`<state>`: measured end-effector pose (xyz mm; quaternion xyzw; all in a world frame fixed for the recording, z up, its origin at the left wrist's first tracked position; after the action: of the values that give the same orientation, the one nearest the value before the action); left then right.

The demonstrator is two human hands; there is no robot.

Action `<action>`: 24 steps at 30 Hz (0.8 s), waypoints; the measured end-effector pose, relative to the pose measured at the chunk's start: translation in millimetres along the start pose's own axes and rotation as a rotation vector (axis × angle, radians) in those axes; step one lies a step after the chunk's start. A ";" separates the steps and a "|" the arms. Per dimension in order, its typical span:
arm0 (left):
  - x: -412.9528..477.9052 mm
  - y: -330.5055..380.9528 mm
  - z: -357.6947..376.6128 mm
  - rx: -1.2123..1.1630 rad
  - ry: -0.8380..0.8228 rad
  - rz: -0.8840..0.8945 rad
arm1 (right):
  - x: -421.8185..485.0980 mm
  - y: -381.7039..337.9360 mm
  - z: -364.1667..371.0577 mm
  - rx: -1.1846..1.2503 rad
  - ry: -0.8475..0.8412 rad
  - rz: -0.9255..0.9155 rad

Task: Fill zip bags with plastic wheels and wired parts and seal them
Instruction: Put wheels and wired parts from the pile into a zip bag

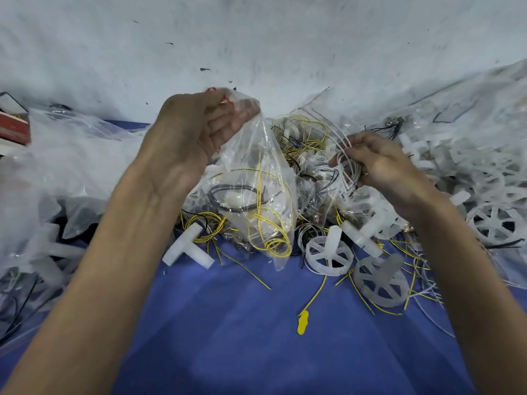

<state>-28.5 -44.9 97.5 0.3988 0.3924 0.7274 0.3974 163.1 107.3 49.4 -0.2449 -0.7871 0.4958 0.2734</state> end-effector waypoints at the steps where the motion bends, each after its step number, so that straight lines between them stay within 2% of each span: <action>1: -1.2 0.0 2.4 0.004 -0.016 -0.009 | -1.2 -2.7 2.2 0.029 -0.013 -0.013; 3: -3.0 0.3 5.0 0.096 -0.034 -0.018 | -4.2 -7.9 6.0 0.066 -0.044 -0.046; 6: -6.2 4.6 5.1 0.427 -0.027 0.016 | -7.8 -13.6 9.3 0.086 -0.086 -0.076; 9: -8.6 5.6 9.7 0.687 -0.106 0.065 | -8.5 -13.7 9.3 0.096 -0.086 -0.070; 15: -6.2 5.6 8.2 0.927 -0.131 0.178 | -9.5 -15.3 5.7 0.116 -0.061 -0.082; 19: -0.8 4.6 -7.6 1.107 -0.059 0.077 | -11.6 -18.8 3.7 0.135 -0.050 -0.093; 21: 0.4 8.6 -9.5 1.147 -0.012 0.091 | -12.4 -19.1 3.7 0.130 -0.052 -0.089; 24: -1.9 11.6 -2.6 0.945 -0.040 0.204 | -12.7 -19.5 3.5 0.133 -0.057 -0.090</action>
<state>-33.2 -51.7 106.3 0.5862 0.6310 0.4969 0.1066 167.8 89.1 63.6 -0.1765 -0.7700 0.5409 0.2887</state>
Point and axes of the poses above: each hand's wrist, its own x-axis towards the middle knuckle, its own z-axis out of the palm, y = z × x, the point moved 4 cm from there along x, towards the middle knuckle, and after that the axes turned 13 degrees about -y, right-handed, at the moved point
